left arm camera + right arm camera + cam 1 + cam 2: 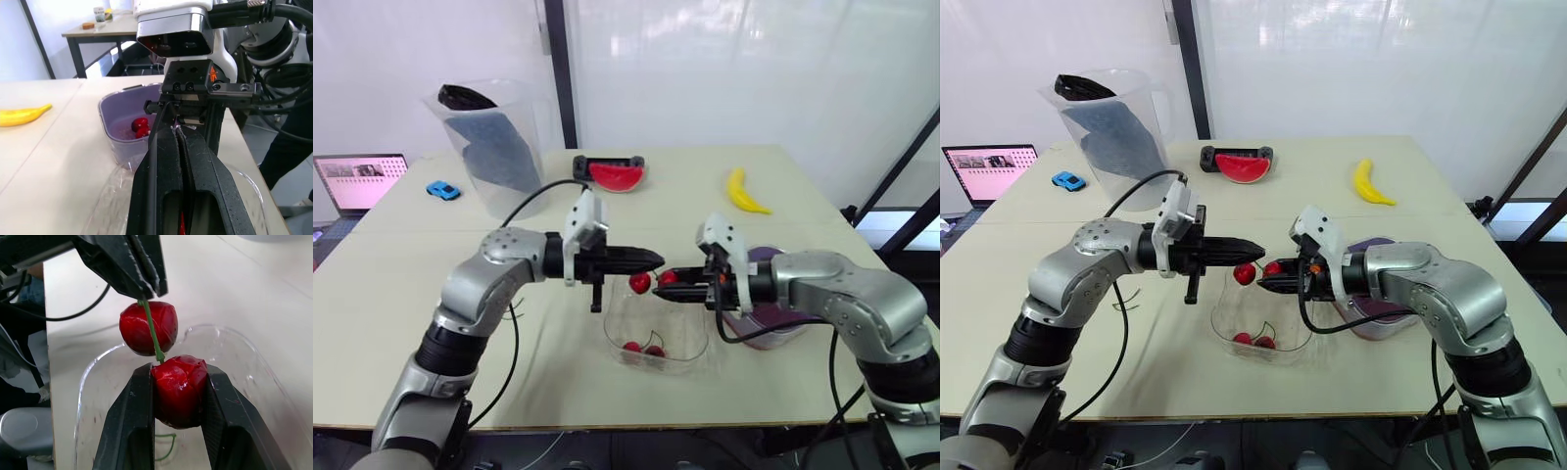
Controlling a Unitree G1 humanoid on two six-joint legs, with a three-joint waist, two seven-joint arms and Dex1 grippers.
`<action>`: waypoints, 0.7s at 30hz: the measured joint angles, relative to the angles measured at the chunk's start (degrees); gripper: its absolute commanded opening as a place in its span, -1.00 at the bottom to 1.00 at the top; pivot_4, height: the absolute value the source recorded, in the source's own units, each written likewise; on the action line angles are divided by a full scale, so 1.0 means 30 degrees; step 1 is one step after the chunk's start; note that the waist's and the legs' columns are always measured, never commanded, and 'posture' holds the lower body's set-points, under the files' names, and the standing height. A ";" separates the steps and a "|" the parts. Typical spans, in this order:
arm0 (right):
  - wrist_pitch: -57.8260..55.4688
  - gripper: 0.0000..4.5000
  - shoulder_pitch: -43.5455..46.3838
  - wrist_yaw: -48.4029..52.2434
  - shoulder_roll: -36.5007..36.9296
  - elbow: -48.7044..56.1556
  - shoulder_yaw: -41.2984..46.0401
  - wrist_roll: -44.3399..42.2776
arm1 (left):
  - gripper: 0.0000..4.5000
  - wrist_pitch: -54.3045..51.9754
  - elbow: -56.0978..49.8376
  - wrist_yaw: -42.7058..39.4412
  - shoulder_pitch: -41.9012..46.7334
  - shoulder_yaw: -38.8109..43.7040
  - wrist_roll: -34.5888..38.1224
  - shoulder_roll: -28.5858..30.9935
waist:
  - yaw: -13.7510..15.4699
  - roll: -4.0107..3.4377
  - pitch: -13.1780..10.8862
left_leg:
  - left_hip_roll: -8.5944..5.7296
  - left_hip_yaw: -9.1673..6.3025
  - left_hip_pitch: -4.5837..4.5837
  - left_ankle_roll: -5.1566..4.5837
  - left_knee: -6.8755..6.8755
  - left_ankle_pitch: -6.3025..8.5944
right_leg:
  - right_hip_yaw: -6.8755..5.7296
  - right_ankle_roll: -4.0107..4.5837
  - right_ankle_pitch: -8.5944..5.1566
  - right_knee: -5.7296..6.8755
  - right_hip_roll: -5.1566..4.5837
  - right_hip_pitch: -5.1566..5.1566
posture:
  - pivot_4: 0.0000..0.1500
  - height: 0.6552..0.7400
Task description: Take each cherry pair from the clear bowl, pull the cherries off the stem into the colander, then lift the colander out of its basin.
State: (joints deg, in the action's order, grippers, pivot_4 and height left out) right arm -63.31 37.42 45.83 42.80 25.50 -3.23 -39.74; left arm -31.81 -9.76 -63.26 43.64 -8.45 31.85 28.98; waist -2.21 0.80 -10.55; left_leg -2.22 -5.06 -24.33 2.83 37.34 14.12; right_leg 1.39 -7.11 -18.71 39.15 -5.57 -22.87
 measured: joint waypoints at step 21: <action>-0.1122 -0.63 0.1632 0.0876 0.4306 -0.3247 0.2617 -0.0963 | -1.00 0.0309 -0.0003 0.0322 -0.0010 0.0487 0.0006 0.0081 | 0.0317 0.0000 -0.0002 | -0.0005 0.0030 -0.0008 -0.0050 0.0017 0.0029 | -0.0001 -0.0001 0.0000 -0.0031 -0.0007 0.0015 | 1.00 1.00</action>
State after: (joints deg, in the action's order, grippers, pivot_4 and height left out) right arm -66.67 42.32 48.45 55.72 15.76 4.62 -42.63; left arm -30.88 -9.77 -62.29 43.61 -6.99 31.86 29.23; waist -1.26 0.80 -10.56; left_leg -2.24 -4.97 -24.36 2.69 37.39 14.21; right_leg 1.39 -7.11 -18.71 39.06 -5.59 -22.83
